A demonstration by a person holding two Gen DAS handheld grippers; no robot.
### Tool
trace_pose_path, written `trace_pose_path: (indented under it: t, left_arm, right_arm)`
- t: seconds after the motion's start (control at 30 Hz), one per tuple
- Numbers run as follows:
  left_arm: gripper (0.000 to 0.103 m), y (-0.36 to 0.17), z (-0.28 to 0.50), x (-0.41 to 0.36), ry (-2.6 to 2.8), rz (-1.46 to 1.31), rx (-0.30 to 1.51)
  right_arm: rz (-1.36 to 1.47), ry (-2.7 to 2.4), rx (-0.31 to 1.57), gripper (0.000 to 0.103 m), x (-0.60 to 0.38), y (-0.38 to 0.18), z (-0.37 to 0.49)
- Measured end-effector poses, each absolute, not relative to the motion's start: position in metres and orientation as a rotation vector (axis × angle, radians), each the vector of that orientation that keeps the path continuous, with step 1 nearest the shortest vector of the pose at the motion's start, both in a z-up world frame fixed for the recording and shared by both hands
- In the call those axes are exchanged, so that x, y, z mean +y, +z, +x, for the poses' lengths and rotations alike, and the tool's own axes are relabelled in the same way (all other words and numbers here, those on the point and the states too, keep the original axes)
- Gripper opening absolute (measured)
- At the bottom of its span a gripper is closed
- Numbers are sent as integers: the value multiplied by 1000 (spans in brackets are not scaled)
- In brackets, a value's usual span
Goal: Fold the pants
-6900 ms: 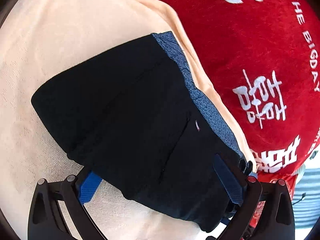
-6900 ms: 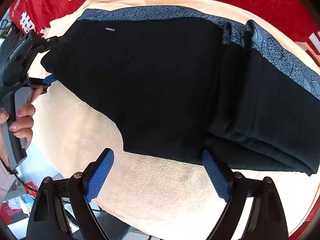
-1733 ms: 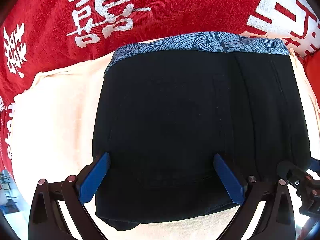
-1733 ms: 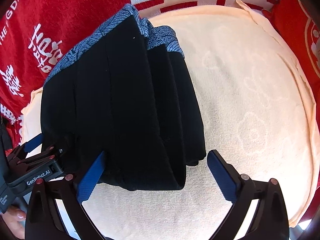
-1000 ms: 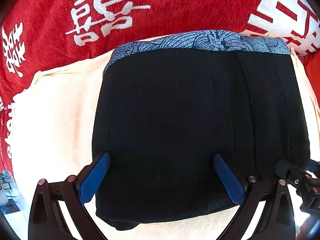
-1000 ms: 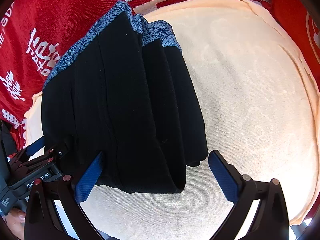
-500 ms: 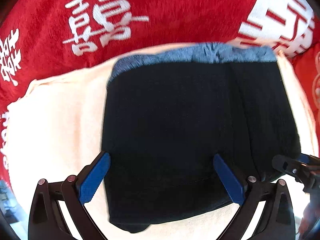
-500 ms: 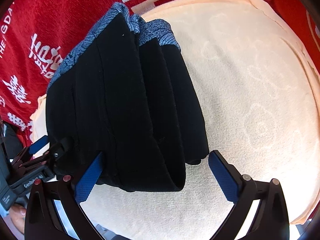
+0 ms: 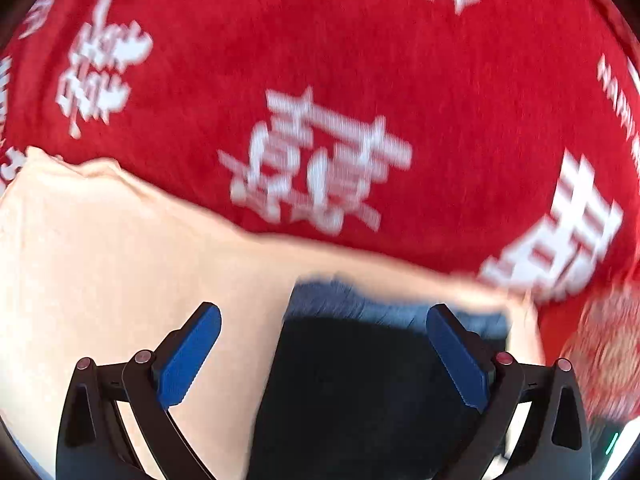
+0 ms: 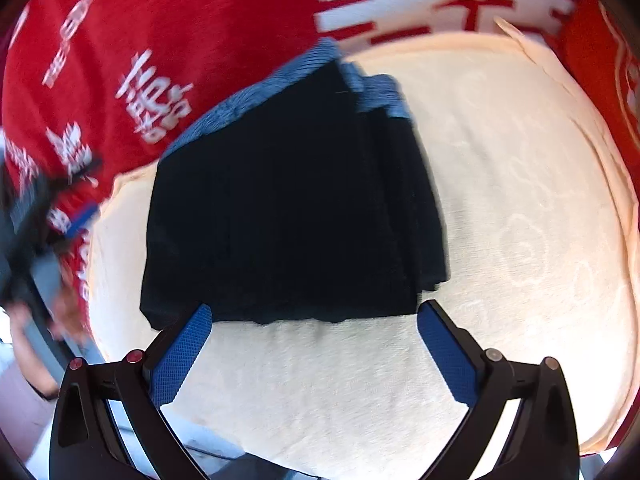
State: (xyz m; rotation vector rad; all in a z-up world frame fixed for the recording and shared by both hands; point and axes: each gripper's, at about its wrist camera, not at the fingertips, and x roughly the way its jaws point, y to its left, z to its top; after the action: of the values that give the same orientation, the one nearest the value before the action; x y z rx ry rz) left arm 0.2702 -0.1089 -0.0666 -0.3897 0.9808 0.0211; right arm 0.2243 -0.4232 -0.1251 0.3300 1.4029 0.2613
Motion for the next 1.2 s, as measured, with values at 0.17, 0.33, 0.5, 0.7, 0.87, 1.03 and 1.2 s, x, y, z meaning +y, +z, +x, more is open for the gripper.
trace_pose_path:
  t: [0.17,0.33,0.5,0.7,0.87,1.03,1.2]
  left_arm:
    - [103,-34,285,-119,-12,-352,895]
    - [103,-60,293,-122,-37,-177,1079]
    - [103,-111,281,-103,-37,-143,1283]
    - [103,-138,278,-95,-92,-96,1366]
    - [103,-166,292,-86,-282,-228,1493]
    - [103,-187,304,-89,-423,-275,1519]
    - [103,-193,315,-107,-499,-289,1524]
  right_arm:
    - [325,256,1372,103,-420,-121,214]
    - [384,218,1406,103,-444,-128,213]
    - [463,180,1430,103,-478,-141,217]
    - [508,217,1416,103,-496,-152,246]
    - [575,326,1417,103,-504,-169,278]
    - [642,438,1448,103,-514,-199,303]
    - [763,613,1447,101,-510,-225,319]
